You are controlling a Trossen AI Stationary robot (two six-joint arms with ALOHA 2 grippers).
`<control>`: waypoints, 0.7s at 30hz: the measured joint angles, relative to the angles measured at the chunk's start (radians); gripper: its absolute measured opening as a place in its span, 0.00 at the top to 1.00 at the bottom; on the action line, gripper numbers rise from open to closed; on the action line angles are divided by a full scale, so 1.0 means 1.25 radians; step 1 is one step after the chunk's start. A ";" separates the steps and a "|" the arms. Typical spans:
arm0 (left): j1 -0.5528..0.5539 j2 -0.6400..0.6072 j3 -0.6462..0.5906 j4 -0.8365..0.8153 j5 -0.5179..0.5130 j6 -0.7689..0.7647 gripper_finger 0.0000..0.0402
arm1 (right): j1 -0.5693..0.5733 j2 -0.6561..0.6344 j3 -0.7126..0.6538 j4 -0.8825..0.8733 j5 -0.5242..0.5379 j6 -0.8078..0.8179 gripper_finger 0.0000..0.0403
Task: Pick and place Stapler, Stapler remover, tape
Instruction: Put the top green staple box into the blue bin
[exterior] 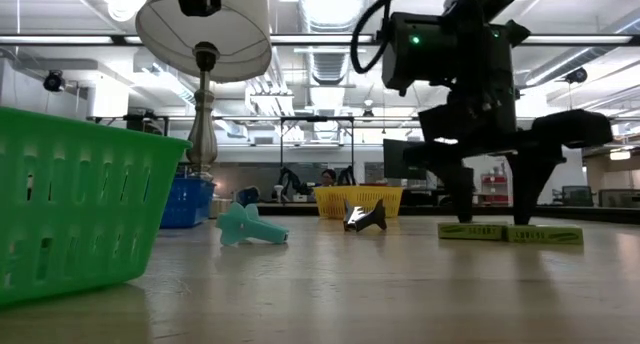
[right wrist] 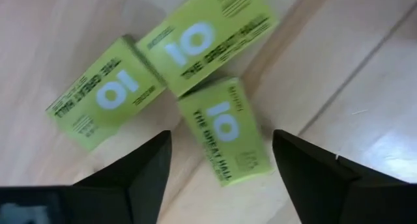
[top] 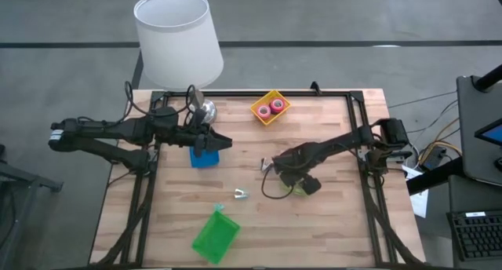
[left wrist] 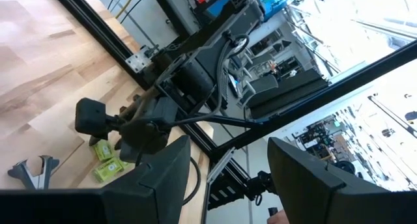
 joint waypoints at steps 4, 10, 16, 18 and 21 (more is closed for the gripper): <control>0.000 0.000 0.000 0.000 -0.009 0.000 0.48 | -0.001 -0.002 -0.017 0.012 0.001 0.028 0.45; -0.001 0.000 0.000 0.000 -0.017 0.001 0.48 | -0.001 -0.002 -0.014 0.010 0.004 0.090 0.57; -0.001 0.000 0.000 0.000 -0.021 0.005 0.48 | -0.001 0.000 0.013 -0.026 0.000 0.179 0.69; -0.001 0.000 0.000 0.000 -0.021 0.005 0.48 | -0.001 0.000 0.031 -0.047 0.004 0.211 0.73; -0.001 0.000 0.000 0.000 -0.027 -0.001 0.48 | -0.001 0.000 0.068 -0.086 0.018 0.256 0.75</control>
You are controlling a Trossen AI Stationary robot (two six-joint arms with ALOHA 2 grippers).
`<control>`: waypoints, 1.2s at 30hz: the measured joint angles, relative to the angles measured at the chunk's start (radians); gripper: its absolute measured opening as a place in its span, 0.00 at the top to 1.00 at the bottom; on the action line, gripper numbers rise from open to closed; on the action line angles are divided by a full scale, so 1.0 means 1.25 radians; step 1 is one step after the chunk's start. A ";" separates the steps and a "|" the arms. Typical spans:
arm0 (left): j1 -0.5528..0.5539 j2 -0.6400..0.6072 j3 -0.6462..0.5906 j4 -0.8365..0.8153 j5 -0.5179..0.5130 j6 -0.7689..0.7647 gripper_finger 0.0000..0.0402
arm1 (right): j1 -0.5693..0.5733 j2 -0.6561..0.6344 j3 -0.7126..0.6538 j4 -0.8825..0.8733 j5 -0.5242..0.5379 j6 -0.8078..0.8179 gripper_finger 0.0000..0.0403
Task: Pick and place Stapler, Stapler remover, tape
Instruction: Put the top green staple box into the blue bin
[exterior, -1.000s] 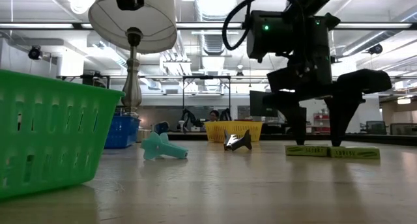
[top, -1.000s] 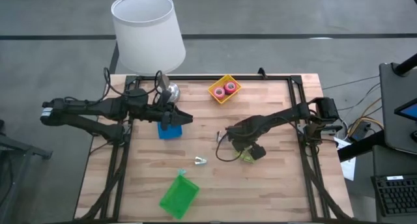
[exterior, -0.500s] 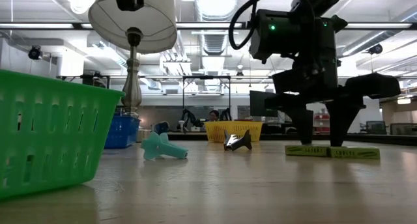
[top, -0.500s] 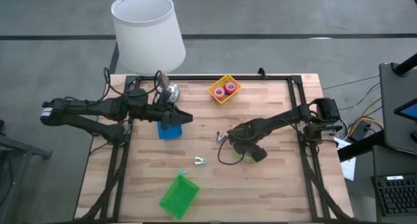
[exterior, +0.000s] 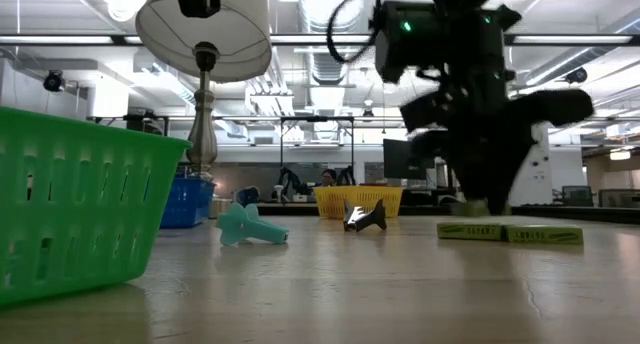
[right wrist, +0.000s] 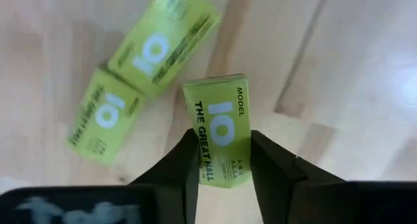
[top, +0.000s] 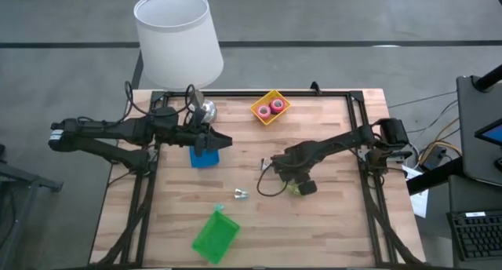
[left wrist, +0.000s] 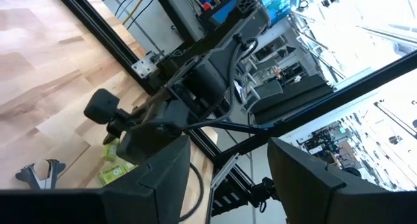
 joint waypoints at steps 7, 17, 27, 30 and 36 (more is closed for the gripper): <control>0.000 0.000 0.000 -0.001 0.000 -0.007 0.48 | 0.000 -0.012 0.137 -0.026 0.022 0.044 0.71; -0.002 0.000 -0.001 -0.118 0.000 0.033 0.48 | 0.000 -0.034 0.426 -0.031 0.087 0.130 0.73; -0.043 0.000 -0.001 -0.042 -0.006 0.396 0.48 | -0.025 -0.031 0.615 -0.032 0.021 0.299 0.72; -0.049 0.002 -0.001 -0.010 -0.020 0.499 0.48 | -0.031 -0.029 0.645 -0.034 -0.001 0.324 0.72; -0.051 0.027 0.000 0.052 -0.029 0.558 0.48 | -0.030 -0.001 0.686 -0.037 -0.039 0.351 0.71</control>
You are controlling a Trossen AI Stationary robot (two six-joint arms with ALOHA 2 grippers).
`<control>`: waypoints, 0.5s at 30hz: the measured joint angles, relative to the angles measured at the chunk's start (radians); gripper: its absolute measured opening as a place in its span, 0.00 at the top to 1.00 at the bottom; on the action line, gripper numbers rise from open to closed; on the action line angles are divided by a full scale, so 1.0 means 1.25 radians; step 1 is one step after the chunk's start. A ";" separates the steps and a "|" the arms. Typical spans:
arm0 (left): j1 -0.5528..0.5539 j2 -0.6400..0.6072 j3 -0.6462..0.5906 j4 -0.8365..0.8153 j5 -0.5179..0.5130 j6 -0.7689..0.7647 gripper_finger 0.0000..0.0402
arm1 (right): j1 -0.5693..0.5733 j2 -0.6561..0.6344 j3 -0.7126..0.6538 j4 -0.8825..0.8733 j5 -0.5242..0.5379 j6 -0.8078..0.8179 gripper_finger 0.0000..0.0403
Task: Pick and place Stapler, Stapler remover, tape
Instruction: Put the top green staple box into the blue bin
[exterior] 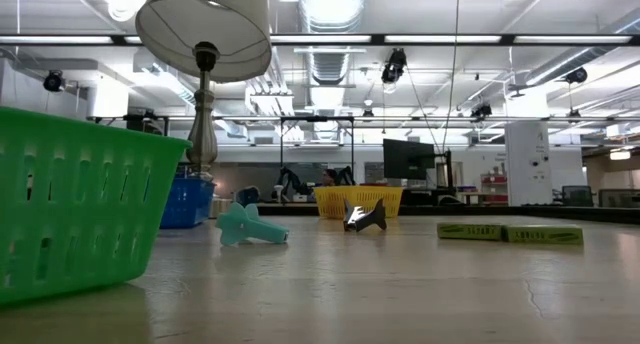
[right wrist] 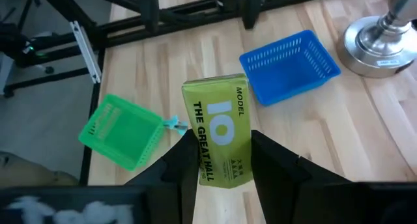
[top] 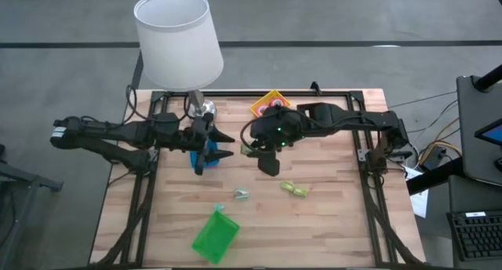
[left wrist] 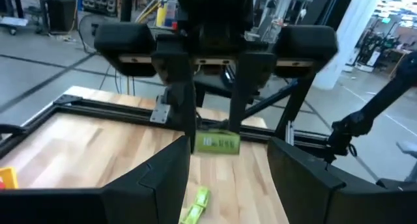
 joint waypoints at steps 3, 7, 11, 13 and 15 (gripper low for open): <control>0.000 0.021 0.000 0.004 0.000 -0.008 0.48 | 0.003 0.008 0.002 0.001 -0.001 0.000 0.72; -0.003 0.037 0.000 0.003 0.001 -0.016 0.48 | 0.004 0.011 -0.001 -0.003 -0.003 0.004 0.72; -0.005 0.048 0.000 0.018 -0.001 -0.035 0.48 | 0.004 0.011 -0.001 -0.001 -0.003 0.004 0.71; -0.005 0.051 0.000 0.018 -0.003 -0.033 0.48 | 0.004 0.011 -0.001 0.000 -0.003 0.011 0.71; -0.005 0.054 0.000 0.017 -0.004 -0.037 0.48 | 0.004 0.011 -0.001 0.000 -0.003 0.018 0.72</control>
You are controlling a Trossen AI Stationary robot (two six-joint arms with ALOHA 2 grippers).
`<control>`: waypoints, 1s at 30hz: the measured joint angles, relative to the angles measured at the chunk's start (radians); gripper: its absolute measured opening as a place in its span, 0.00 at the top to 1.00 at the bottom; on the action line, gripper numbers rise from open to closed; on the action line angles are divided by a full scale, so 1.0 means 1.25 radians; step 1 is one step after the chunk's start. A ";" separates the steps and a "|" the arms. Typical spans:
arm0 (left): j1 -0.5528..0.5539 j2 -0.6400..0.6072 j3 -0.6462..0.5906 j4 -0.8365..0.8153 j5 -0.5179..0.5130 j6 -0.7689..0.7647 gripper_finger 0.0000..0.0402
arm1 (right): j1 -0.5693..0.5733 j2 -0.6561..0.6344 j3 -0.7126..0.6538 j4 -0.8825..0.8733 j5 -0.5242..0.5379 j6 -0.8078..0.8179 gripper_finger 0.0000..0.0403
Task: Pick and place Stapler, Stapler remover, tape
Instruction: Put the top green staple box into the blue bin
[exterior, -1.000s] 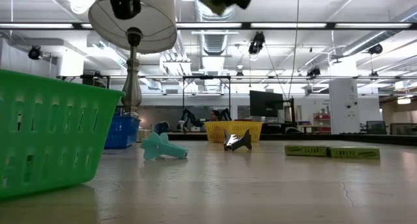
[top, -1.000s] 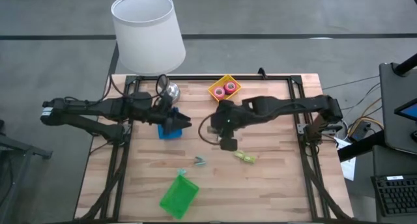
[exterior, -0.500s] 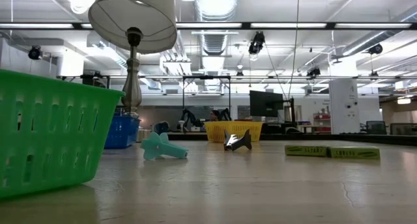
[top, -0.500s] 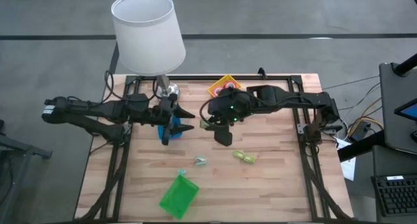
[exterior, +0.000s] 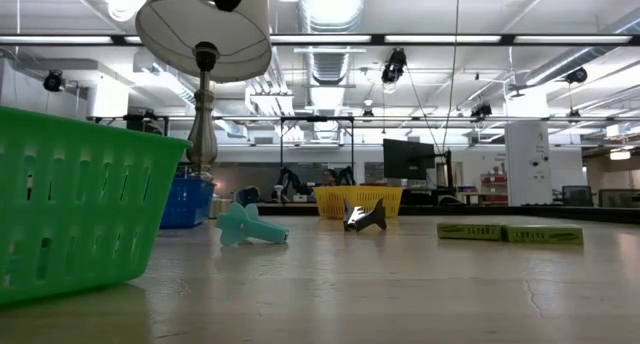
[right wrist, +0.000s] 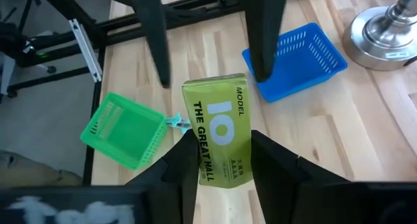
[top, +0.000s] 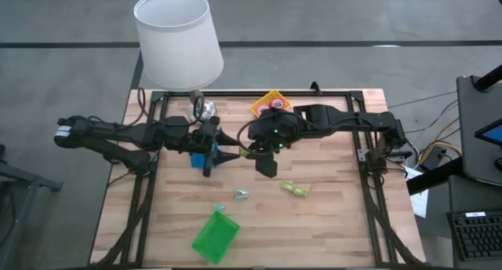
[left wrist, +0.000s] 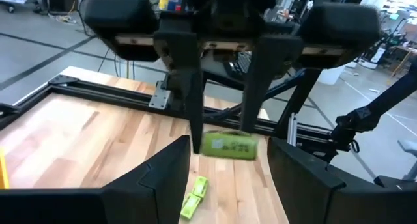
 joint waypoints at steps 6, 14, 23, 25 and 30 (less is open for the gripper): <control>0.000 0.012 0.000 0.023 -0.002 -0.002 0.48 | 0.000 0.000 -0.002 0.000 0.000 0.009 0.71; 0.000 0.025 0.000 0.022 -0.002 -0.033 0.49 | 0.000 0.000 -0.002 0.002 0.000 0.008 0.72; 0.000 0.027 0.000 0.024 -0.001 -0.046 0.68 | 0.000 0.000 -0.002 0.002 0.000 0.007 0.71; 0.000 0.027 0.000 0.024 -0.001 -0.045 0.72 | 0.000 0.000 -0.002 0.001 0.000 0.007 0.72; 0.000 0.027 0.000 0.024 -0.001 -0.058 0.72 | 0.000 0.000 -0.002 0.002 0.000 0.007 0.69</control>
